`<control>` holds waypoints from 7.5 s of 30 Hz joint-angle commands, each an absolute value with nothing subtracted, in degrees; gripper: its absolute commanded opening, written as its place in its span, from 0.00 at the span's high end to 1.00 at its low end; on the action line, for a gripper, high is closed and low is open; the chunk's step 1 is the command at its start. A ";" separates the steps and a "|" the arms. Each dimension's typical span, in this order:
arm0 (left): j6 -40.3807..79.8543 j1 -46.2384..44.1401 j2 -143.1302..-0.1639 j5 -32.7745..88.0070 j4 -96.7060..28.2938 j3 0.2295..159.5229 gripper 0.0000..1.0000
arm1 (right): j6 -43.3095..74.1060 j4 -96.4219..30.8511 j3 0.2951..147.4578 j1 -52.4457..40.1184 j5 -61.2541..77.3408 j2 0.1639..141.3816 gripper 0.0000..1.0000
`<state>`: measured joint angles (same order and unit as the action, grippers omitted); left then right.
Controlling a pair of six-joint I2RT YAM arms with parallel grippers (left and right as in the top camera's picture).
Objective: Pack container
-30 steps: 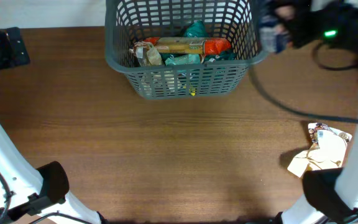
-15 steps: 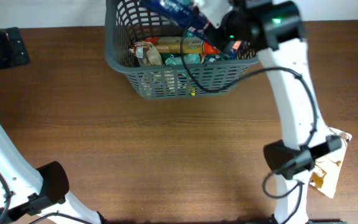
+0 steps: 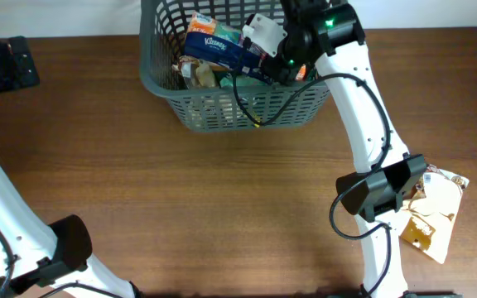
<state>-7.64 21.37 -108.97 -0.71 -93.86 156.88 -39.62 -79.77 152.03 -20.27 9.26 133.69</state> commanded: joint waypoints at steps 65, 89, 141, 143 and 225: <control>-7.14 21.65 -108.88 -0.89 -93.95 156.66 0.01 | 4.14 -59.00 71.29 31.27 0.71 96.82 0.30; -7.14 21.65 -108.88 -0.89 -93.95 156.66 0.01 | 7.44 -51.24 59.99 31.77 -8.21 100.90 0.26; -7.14 21.65 -108.88 -0.89 -93.95 156.66 0.01 | -28.42 -44.16 126.30 -9.26 29.80 102.89 0.96; -7.14 21.65 -108.88 -0.89 -93.95 156.66 0.01 | -28.51 -42.28 126.30 -10.41 29.71 105.73 0.96; -7.14 21.65 -108.88 -0.89 -93.95 156.66 0.01 | -10.44 -67.48 116.46 -5.48 -9.74 68.86 0.01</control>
<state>-7.64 21.37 -108.97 -0.71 -93.89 156.83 -10.72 -70.61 121.73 -5.76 -8.80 77.97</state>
